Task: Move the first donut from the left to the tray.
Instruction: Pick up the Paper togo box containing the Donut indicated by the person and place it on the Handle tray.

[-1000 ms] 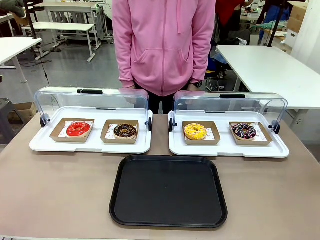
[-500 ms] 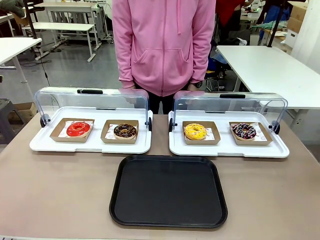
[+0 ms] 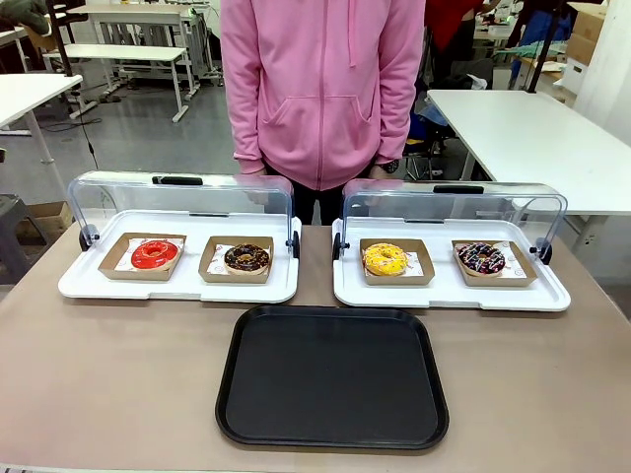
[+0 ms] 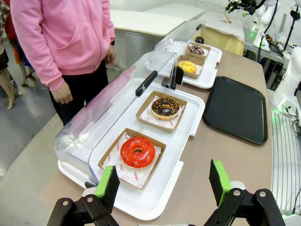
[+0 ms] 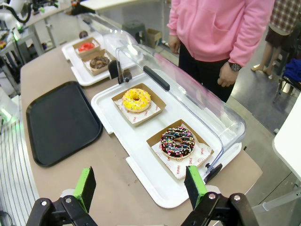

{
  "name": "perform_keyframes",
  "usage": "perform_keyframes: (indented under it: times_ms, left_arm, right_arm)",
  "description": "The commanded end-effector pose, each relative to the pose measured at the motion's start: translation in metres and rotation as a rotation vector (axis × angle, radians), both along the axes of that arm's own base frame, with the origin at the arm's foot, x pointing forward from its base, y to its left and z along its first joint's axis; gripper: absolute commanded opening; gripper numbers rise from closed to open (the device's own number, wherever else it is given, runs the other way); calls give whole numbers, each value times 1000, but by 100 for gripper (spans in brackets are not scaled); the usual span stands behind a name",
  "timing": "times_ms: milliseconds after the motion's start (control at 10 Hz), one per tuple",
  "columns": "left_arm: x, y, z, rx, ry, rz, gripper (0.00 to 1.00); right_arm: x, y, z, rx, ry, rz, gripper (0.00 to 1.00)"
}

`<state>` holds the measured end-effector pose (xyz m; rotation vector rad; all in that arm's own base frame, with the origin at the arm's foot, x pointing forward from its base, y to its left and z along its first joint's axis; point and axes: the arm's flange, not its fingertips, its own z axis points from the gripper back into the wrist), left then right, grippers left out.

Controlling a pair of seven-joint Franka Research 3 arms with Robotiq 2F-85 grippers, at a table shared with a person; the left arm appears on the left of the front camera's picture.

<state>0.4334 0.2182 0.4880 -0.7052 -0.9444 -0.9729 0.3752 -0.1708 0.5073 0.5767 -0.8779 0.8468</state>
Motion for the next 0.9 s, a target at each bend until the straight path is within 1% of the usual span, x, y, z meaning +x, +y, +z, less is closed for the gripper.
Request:
perform_keyframes:
  times_ms: [0, 800]
  left_arm:
    - [1, -1, 0, 6, 5, 3, 100]
    - [1, -1, 0, 6, 5, 3, 100]
  right_arm:
    - [2, 2, 0, 17, -21, 2, 100]
    - [2, 2, 0, 17, -21, 2, 100]
